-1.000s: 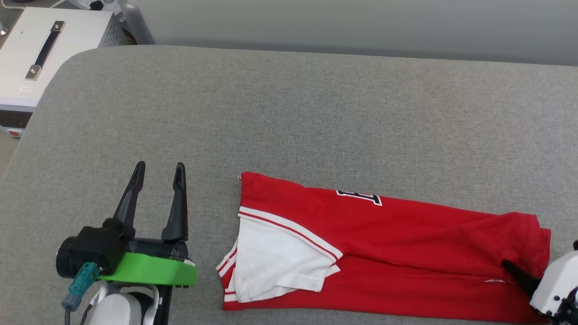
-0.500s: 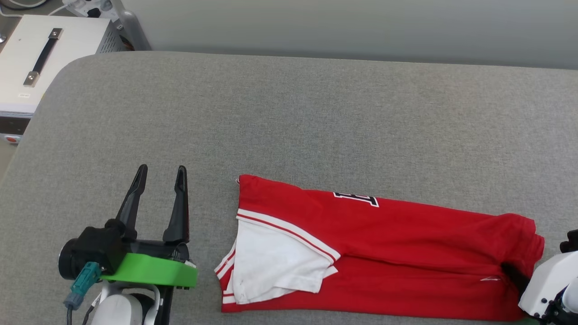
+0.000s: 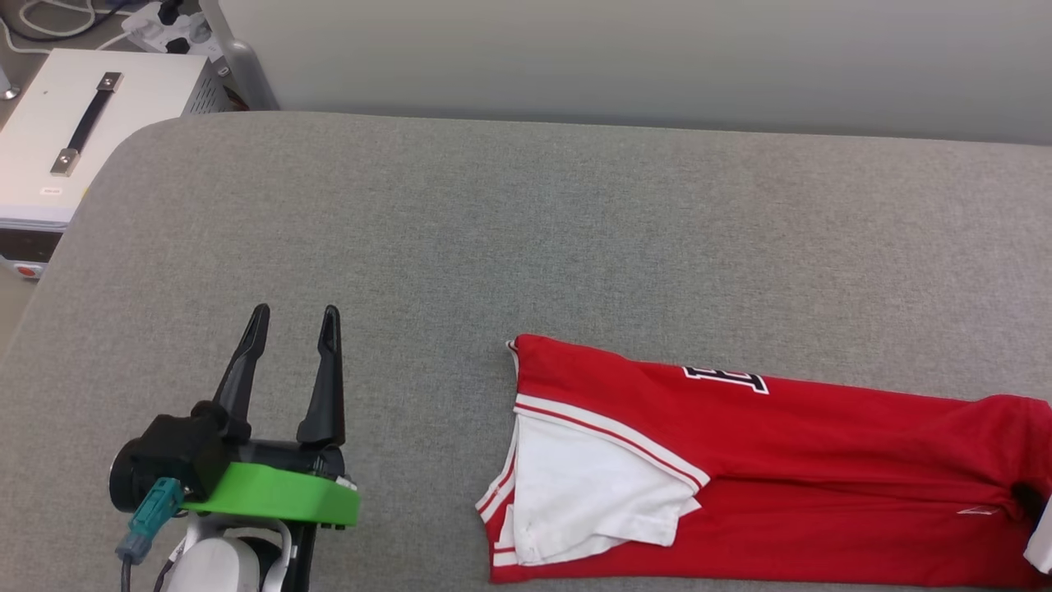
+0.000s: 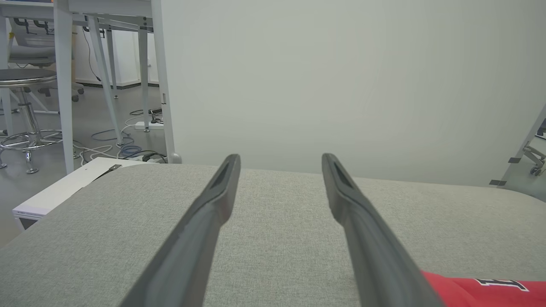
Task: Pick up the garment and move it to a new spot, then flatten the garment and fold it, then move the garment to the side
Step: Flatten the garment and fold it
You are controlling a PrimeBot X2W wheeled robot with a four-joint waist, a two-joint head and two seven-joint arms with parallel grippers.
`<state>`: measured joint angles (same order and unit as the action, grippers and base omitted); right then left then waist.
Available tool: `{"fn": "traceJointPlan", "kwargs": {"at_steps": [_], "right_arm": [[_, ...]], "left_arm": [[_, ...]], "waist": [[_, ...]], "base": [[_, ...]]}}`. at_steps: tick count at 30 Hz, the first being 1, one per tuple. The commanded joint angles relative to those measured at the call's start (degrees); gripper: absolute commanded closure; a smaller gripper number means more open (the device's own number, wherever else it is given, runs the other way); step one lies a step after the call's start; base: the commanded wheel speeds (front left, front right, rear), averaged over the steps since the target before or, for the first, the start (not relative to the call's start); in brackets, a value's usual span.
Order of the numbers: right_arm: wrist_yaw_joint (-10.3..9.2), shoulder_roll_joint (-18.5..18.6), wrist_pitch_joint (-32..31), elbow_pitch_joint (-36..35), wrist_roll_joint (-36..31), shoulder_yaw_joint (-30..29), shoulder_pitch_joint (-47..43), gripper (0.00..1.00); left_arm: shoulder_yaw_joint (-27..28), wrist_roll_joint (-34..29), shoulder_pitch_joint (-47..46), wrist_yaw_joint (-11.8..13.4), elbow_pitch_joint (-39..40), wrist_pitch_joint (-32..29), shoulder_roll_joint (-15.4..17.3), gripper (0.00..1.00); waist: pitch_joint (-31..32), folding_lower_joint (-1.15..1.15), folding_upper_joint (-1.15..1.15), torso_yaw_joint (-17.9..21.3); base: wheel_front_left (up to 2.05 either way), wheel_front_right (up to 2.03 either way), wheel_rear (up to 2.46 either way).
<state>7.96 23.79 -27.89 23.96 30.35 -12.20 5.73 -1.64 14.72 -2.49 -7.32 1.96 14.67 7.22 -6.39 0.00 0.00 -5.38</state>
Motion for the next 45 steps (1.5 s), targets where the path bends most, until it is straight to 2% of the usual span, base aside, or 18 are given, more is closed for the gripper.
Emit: {"fn": "traceJointPlan", "kwargs": {"at_steps": [1, 5, 13, 19, 28, 32, 36, 40, 45], "right_arm": [[-0.47, 0.0, 0.2, 0.2, -0.5, -0.5, 0.4, 1.0], [-0.47, -1.6, -0.6, -2.4, -0.2, -0.2, -0.5, 1.0], [-0.47, -4.0, -4.2, -12.2, 0.1, 2.1, -5.3, 1.0], [-0.47, -6.3, -9.0, -20.2, 0.1, 3.8, -9.2, 1.0], [-0.47, -14.1, -14.2, -30.6, 1.0, 7.0, -11.9, 1.0], [-0.47, -17.9, -14.9, -32.4, 2.3, 9.6, -11.1, 1.0], [-0.47, -20.0, -14.3, -33.0, 4.0, 12.7, -9.7, 1.0], [-0.47, -20.8, -11.8, -31.8, 5.6, 15.2, -7.8, 1.0], [-0.47, -20.9, -5.3, -27.1, 9.7, 18.7, -5.0, 1.0]], "left_arm": [[-0.2, 0.5, 0.7, -0.2, -0.4, 0.3, 0.1, 0.0], [-0.5, 0.8, 1.1, -0.2, -0.8, 0.3, -0.4, 0.0], [-1.1, 1.4, 3.2, -0.2, -1.8, 0.3, -0.9, 0.0], [-1.5, 1.9, 3.9, -0.2, -2.0, 0.3, -1.1, 0.0], [-1.5, 2.1, 5.5, -0.2, -2.0, 0.3, -1.6, 0.0], [-1.7, 2.1, 5.7, -0.2, -2.0, 0.3, -1.6, 0.0], [-1.6, 2.2, 5.5, -0.2, -2.1, 0.3, -1.3, 0.0], [-1.3, 2.4, 5.1, -0.2, -2.1, 0.3, -1.2, 0.0], [-1.4, 2.4, 4.6, -0.2, -2.1, 0.3, -1.2, 0.0]], "waist": [[0.5, 0.0, 0.0, 0.1], [1.7, 0.0, 0.0, 0.3], [5.2, 0.0, 0.0, 0.7], [6.7, 0.0, 0.0, -0.2], [7.7, 0.0, 0.0, -2.7], [7.5, 0.0, 0.0, -3.8], [7.2, 0.0, 0.0, -4.8], [6.8, 0.0, 0.0, -5.7], [6.2, 0.0, 0.0, -6.7]], "base": [[0.0, 0.0, 0.0], [0.0, 0.0, 0.0], [0.0, 0.0, 0.0], [0.0, 0.0, 0.0], [0.0, 0.0, 0.0], [0.0, 0.0, 0.0], [0.0, 0.0, 0.0], [0.0, 0.0, 0.0], [0.0, 0.0, 0.0]]}}
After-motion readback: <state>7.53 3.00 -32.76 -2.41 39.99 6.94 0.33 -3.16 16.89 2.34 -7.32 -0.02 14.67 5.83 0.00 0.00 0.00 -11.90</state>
